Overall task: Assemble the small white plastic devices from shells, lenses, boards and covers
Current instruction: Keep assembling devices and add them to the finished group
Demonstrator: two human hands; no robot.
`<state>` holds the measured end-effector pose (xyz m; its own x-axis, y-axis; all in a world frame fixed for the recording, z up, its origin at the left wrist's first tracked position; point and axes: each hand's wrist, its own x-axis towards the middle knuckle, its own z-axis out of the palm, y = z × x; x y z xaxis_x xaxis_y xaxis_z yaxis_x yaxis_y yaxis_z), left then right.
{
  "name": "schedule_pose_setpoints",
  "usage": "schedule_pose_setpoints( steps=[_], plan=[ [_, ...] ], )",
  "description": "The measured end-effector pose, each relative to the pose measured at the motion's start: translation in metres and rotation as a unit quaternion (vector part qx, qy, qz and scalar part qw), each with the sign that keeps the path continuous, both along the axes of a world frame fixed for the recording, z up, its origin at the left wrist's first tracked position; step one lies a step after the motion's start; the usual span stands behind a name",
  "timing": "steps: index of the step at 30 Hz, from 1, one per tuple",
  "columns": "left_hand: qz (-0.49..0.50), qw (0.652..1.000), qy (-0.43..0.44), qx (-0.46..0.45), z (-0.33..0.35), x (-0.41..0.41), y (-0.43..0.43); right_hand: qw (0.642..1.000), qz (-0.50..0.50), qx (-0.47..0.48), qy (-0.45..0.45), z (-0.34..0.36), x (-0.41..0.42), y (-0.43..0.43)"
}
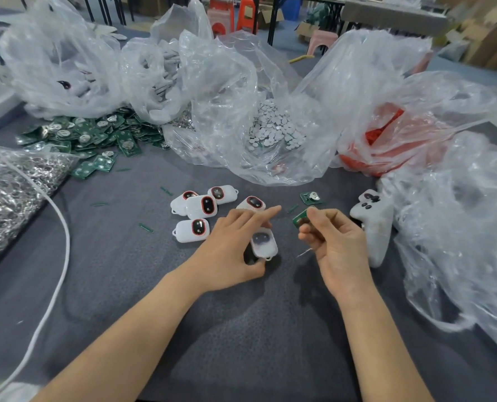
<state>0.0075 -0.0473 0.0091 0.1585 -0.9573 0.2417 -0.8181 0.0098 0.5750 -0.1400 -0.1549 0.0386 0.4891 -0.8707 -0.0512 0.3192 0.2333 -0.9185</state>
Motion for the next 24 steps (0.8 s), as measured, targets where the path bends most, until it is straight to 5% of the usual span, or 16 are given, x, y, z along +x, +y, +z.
schedule_pose_setpoints(
  steps=[5, 10, 24],
  plan=[
    [0.016, 0.998, 0.056, -0.034, 0.002, 0.0, 0.002, 0.996, 0.014, -0.058, 0.066, -0.003, -0.001, 0.0],
    [0.087, 0.996, -0.003, -0.017, -0.002, -0.005, 0.001, 0.978, -0.002, -0.139, 0.153, -0.006, 0.0, 0.002],
    [0.042, 0.999, -0.014, 0.0, -0.002, -0.001, -0.002, 0.949, 0.025, -0.194, 0.246, -0.015, 0.006, 0.005]
  ],
)
